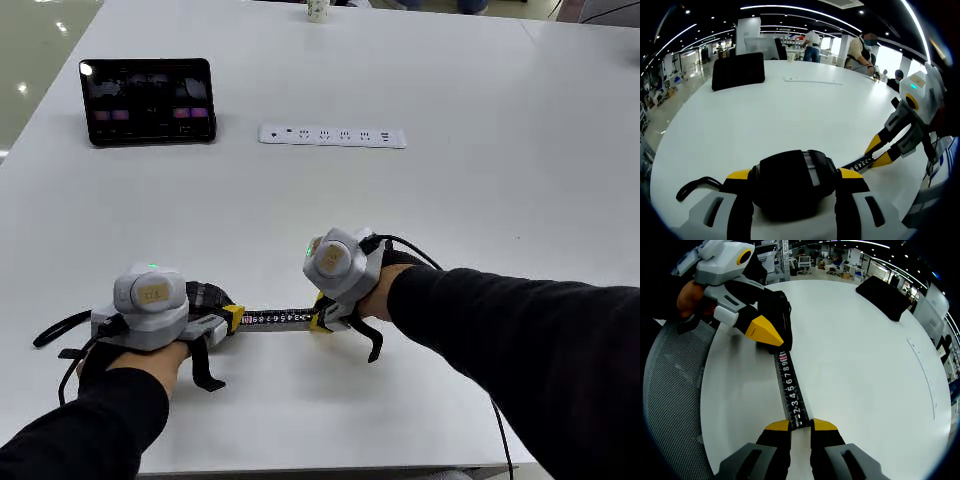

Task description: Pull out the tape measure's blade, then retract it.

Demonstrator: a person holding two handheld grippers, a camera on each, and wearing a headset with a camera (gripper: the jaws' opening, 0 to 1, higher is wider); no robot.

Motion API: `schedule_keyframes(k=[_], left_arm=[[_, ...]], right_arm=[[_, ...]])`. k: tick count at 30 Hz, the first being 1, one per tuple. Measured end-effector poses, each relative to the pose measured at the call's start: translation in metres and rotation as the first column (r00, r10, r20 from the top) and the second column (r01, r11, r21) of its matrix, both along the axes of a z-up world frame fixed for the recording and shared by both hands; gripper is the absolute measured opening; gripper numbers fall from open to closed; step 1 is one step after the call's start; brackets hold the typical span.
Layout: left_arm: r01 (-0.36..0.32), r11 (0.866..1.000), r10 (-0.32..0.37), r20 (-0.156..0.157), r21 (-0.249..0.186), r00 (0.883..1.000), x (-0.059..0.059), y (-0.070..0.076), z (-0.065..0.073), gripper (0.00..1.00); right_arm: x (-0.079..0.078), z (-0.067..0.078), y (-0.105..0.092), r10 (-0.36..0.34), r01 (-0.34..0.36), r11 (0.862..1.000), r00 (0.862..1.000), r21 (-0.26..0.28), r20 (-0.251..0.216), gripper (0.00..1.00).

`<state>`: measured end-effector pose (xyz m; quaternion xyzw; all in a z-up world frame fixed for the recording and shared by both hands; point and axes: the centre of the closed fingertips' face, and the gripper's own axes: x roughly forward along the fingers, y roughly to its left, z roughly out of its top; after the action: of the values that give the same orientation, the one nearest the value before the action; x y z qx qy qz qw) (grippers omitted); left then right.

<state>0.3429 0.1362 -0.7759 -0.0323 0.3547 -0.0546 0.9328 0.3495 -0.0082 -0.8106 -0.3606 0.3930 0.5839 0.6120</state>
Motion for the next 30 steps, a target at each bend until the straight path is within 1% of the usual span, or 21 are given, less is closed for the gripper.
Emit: schedule_keyframes(k=[6,9,13,15,17,21,22,24,25,27,30], left_arm=[[0.0,1.0,0.0,-0.001,-0.001,1.0,0.0,0.0,0.0,0.61],[0.0,1.0,0.0,-0.002,-0.003,1.0,0.0,0.0,0.0,0.61],[0.0,1.0,0.0,-0.001,-0.003,1.0,0.0,0.0,0.0,0.61],[0.001,1.0,-0.001,-0.001,-0.003,1.0,0.0,-0.001,0.0,0.61],[0.0,1.0,0.0,-0.001,-0.004,1.0,0.0,0.0,0.0,0.61],[0.0,1.0,0.0,-0.002,-0.004,1.0,0.001,0.0,0.0,0.61],[0.001,1.0,-0.001,-0.002,-0.005,1.0,0.001,0.0,0.0,0.61],[0.0,1.0,0.0,-0.002,-0.005,1.0,0.001,0.0,0.0,0.61],[0.0,1.0,0.0,-0.003,-0.005,1.0,0.001,0.0,0.0,0.61],[0.001,1.0,-0.001,-0.005,-0.005,1.0,0.001,0.0,0.0,0.61],[0.001,1.0,-0.001,-0.007,-0.005,1.0,0.001,0.0,0.0,0.61]], right_arm=[[0.0,0.0,0.001,-0.006,0.006,1.0,1.0,0.001,-0.001,0.11],[-0.001,0.0,0.001,0.019,-0.019,1.0,1.0,0.0,0.003,0.11],[-0.001,0.001,0.003,0.025,-0.025,1.0,1.0,-0.005,0.001,0.11],[-0.001,0.0,0.003,0.014,-0.014,1.0,1.0,-0.012,-0.002,0.11],[0.0,0.0,0.004,-0.014,0.013,1.0,1.0,-0.015,-0.009,0.11],[0.0,0.0,0.004,-0.01,0.01,1.0,1.0,-0.014,-0.01,0.11],[0.0,0.001,0.005,-0.012,0.012,1.0,1.0,-0.008,-0.011,0.11],[0.0,0.002,0.008,-0.02,0.02,1.0,1.0,0.021,-0.011,0.11],[0.0,0.002,0.01,-0.01,0.01,0.999,1.0,0.033,-0.007,0.11],[-0.001,0.002,0.012,-0.005,0.005,0.999,1.0,0.043,0.002,0.11],[-0.002,0.002,0.013,-0.007,0.007,0.999,1.0,0.046,0.0,0.11]])
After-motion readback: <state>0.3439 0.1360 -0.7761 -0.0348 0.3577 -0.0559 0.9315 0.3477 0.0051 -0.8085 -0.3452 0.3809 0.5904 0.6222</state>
